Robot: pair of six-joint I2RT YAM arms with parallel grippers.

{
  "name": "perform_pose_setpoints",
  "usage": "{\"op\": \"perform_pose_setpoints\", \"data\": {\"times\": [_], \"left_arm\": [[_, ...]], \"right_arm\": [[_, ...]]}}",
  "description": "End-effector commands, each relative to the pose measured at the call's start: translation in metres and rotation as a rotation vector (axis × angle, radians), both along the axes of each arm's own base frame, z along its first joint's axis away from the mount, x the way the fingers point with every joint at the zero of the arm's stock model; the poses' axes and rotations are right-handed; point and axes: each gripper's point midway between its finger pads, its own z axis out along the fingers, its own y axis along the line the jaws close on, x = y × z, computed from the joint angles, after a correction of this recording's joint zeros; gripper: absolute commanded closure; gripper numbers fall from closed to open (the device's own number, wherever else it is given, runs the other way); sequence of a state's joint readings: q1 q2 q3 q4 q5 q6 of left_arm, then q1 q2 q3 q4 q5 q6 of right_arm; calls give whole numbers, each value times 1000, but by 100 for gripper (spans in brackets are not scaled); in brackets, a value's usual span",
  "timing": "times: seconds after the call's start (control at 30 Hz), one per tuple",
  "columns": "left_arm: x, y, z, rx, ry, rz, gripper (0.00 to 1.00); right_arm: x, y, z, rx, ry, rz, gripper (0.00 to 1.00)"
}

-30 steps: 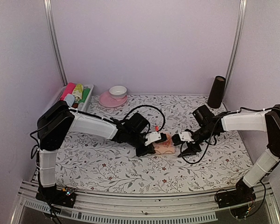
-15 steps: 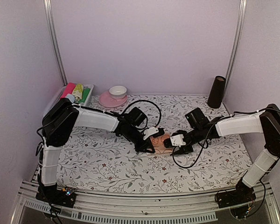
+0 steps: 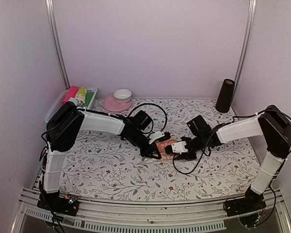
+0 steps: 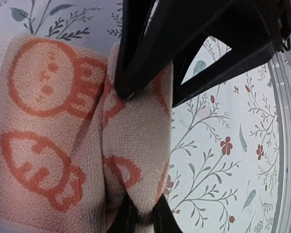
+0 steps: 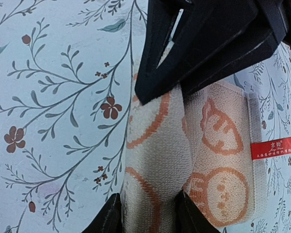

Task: Roll the towels
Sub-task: Roll the towel at the center of the board.

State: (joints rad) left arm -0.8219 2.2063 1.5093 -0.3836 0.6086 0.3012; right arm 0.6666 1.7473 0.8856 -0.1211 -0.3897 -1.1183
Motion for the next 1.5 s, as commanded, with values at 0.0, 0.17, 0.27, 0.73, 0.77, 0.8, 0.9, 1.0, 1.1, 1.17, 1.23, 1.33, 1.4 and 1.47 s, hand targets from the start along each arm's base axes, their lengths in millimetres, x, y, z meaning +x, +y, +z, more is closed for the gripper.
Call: {"op": "perform_pose_setpoints", "data": {"times": [0.0,0.17,0.27,0.73,0.77,0.8,0.9,1.0,1.1,1.17,1.23,1.33,1.4,1.47], "left_arm": [[-11,19,-28,93,98,13,91],[-7,19,-22,82,86,19,80],[-2,19,-14,76,51,33,67],[2,23,79,-102,-523,89,41],[-2,23,77,-95,-568,77,41],[-7,22,74,-89,-605,62,40],[-22,14,63,-72,-675,0,40],[-30,6,51,-50,-708,-41,40],[-30,0,41,-21,-726,-59,40],[-28,-2,35,-3,-736,-60,40],[-27,-4,32,3,-739,-64,40],[-26,-6,29,9,-744,-66,41],[-25,-7,26,15,-742,-68,41],[-26,-9,24,20,-737,-77,41]], "right_arm": [[10,-5,-15,-55,5,-64,64],[11,-7,-23,-85,25,-79,79],[9,-8,-27,-102,56,-77,89],[-21,-5,-9,-67,429,-7,94],[-23,-5,-8,-72,467,-3,95],[-28,-6,-10,-79,507,0,95],[-27,-2,-5,-69,584,0,95],[-29,-3,-6,-72,661,-4,95],[-27,-3,-2,-53,725,-6,95],[-29,-5,-1,-49,757,-2,95],[-30,-7,-3,-54,765,0,95],[-30,-7,-6,-60,775,-3,95],[-30,-8,-7,-64,780,-4,95],[-30,-8,-7,-65,782,-5,95]]}}
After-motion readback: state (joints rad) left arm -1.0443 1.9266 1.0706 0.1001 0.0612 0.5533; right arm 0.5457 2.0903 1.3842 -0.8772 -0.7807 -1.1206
